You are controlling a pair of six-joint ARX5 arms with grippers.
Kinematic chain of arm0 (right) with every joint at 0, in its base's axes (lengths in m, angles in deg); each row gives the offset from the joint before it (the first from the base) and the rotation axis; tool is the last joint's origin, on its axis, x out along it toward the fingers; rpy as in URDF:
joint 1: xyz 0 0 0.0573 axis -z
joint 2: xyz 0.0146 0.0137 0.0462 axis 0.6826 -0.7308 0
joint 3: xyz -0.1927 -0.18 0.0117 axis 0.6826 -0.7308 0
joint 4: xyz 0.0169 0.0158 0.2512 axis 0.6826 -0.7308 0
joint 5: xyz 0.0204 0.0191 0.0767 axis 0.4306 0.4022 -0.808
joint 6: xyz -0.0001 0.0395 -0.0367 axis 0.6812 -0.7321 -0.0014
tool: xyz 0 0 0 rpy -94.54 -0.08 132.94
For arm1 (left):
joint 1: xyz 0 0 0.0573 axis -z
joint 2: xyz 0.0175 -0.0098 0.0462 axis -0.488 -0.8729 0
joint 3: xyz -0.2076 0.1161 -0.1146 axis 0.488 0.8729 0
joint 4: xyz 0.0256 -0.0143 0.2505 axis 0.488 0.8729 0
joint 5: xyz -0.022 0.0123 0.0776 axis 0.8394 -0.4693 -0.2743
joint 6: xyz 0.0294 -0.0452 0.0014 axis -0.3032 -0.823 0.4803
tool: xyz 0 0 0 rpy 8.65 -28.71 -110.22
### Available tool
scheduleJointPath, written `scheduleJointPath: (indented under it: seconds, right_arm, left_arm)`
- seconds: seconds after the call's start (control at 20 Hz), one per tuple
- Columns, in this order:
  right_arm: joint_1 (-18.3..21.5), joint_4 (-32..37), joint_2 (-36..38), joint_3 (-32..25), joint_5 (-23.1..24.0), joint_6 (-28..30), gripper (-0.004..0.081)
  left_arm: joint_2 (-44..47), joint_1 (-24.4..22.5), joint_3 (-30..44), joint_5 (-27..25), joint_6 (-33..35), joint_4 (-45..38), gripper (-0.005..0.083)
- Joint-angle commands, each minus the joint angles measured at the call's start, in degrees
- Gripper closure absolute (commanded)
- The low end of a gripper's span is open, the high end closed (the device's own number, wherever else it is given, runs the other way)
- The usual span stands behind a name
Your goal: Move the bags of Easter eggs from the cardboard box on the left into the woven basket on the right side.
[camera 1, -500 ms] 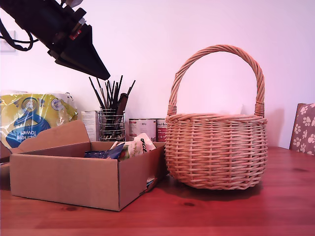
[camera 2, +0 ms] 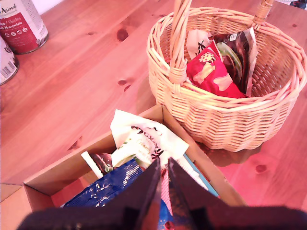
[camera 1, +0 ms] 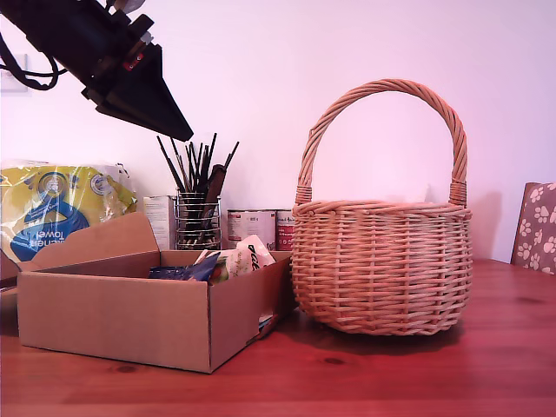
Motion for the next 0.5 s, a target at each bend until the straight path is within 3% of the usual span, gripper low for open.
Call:
scheduleJointPath:
  seconds: [0.0,0.15,0.35,0.4,0.45]
  right_arm:
    - [0.17,1.86,-0.96,-0.98,-0.04,-0.24,0.0771]
    - [0.17,2.97,-3.50,-0.98,-0.07,-2.78,0.0771]
    - [0.17,3.17,-7.37,-0.98,-0.15,-3.23,0.0771]
    - [0.17,3.58,-8.50,-0.98,-0.39,-3.23,0.0771]
    - [0.17,4.15,-9.79,-0.98,-1.66,-3.30,0.0771]
  left_arm:
    - [0.37,-0.20,0.90,-1.86,-0.31,0.11,0.0749]
    - [1.01,-1.60,0.79,-7.15,-0.33,3.82,0.0749]
    - [1.66,-4.81,0.79,-8.59,-0.33,7.67,0.0737]
    - [1.66,-5.35,0.79,-8.59,-0.35,8.83,0.0629]
    - [1.57,-5.49,0.79,-8.59,-0.92,9.73,0.0374]
